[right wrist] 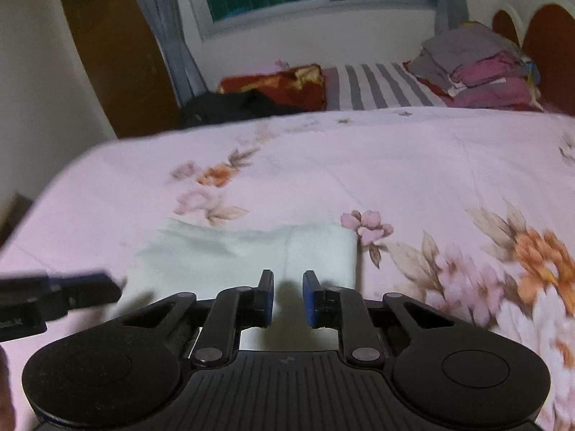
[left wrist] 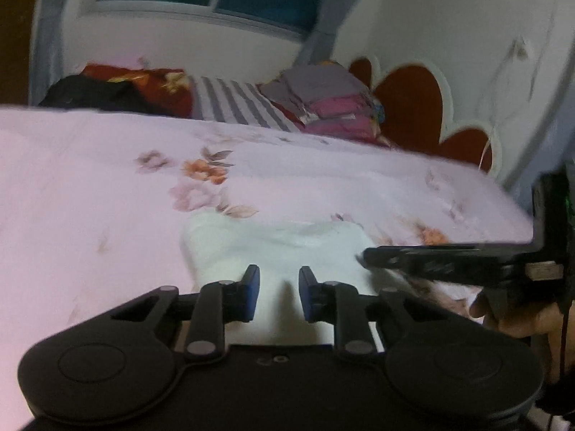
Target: Fold small clothes
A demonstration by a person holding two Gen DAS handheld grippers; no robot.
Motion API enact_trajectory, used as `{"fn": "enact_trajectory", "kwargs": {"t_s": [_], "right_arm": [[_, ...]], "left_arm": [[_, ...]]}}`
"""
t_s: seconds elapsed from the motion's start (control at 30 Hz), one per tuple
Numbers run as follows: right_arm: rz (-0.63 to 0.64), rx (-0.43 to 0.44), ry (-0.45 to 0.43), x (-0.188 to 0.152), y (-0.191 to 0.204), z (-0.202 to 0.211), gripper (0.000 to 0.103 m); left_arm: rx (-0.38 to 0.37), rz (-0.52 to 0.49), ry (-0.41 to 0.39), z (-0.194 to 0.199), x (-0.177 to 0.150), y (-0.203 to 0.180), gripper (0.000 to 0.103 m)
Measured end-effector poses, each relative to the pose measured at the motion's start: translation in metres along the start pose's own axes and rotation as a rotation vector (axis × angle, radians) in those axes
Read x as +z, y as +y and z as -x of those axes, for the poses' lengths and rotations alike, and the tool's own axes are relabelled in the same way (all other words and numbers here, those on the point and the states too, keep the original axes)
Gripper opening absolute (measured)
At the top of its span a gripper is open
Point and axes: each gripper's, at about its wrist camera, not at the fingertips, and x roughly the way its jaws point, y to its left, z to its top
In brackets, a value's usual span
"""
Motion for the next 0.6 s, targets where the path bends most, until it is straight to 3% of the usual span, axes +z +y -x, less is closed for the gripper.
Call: {"fn": "enact_trajectory", "kwargs": {"t_s": [0.07,0.17,0.23,0.3,0.4,0.5,0.6], "right_arm": [[0.04,-0.058,0.078,-0.007,-0.004,-0.032,0.018],[-0.009,-0.032,0.085,-0.006,-0.02,-0.033,0.018],[-0.009,-0.025,0.028,-0.005,-0.019,-0.008,0.018],[0.018,0.053,-0.019,-0.013,-0.013,0.024,0.018],[0.089,0.091,0.028,-0.032,-0.004,0.038,0.018],[0.16,0.026,0.115,-0.051,0.0,0.019,0.018],[0.111,0.02,0.104,-0.053,-0.005,0.025,0.018]], "left_arm": [[0.001,0.009,0.103,-0.022,-0.009,0.002,0.02],[-0.025,0.068,0.078,-0.011,-0.007,0.003,0.02],[-0.047,0.039,0.024,0.016,-0.013,-0.003,0.02],[-0.036,0.011,0.033,0.027,-0.026,-0.011,0.02],[-0.02,0.002,0.05,0.032,-0.047,-0.021,0.02],[0.004,0.038,0.055,0.027,-0.052,-0.024,0.02],[0.063,0.029,0.022,0.042,-0.053,-0.041,0.02]]}}
